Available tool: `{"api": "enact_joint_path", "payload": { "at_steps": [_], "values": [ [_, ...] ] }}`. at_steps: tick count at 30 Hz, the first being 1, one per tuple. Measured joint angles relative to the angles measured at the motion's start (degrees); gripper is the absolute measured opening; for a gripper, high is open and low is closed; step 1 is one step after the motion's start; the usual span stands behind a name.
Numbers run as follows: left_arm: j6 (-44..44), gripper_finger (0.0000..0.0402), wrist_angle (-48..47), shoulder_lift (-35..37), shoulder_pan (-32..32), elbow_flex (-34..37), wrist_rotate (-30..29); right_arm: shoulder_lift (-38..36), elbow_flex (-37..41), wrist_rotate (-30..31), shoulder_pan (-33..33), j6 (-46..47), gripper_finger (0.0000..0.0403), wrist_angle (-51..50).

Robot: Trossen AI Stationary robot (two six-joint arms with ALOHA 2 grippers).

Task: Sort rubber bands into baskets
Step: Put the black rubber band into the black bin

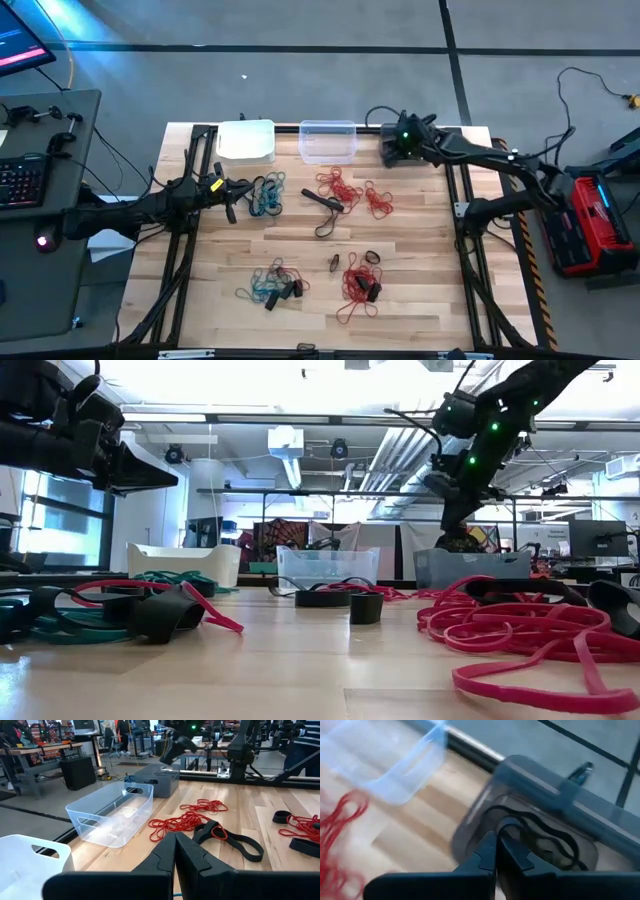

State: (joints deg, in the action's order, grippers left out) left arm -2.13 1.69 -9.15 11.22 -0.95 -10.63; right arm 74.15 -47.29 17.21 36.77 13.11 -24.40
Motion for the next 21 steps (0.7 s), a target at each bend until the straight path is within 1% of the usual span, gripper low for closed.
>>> {"api": "enact_joint_path", "payload": {
  "at_steps": [5, 9, 15, 21],
  "values": [
    [0.0, 0.0000, 0.0, 0.0, 0.0, 0.0, 0.0, 1.2, 0.0, 0.0, 4.0, 1.9, 0.0000, -0.1],
    [0.0, 0.0000, 0.0, 0.0, 0.0, 0.0, 0.0, 3.7, 0.1, 0.1, 5.8, 2.7, 0.0000, -0.1],
    [0.0, 0.0000, 0.0, 0.0, 0.0, 0.0, 0.0, 7.5, 0.1, 0.2, 7.7, 6.4, 0.0000, -0.1],
    [0.0, 0.0000, 0.0, 0.0, 0.0, 0.0, 0.0, 8.8, 0.1, 1.2, 8.8, 7.4, 0.0000, 0.1]
  ]
}}
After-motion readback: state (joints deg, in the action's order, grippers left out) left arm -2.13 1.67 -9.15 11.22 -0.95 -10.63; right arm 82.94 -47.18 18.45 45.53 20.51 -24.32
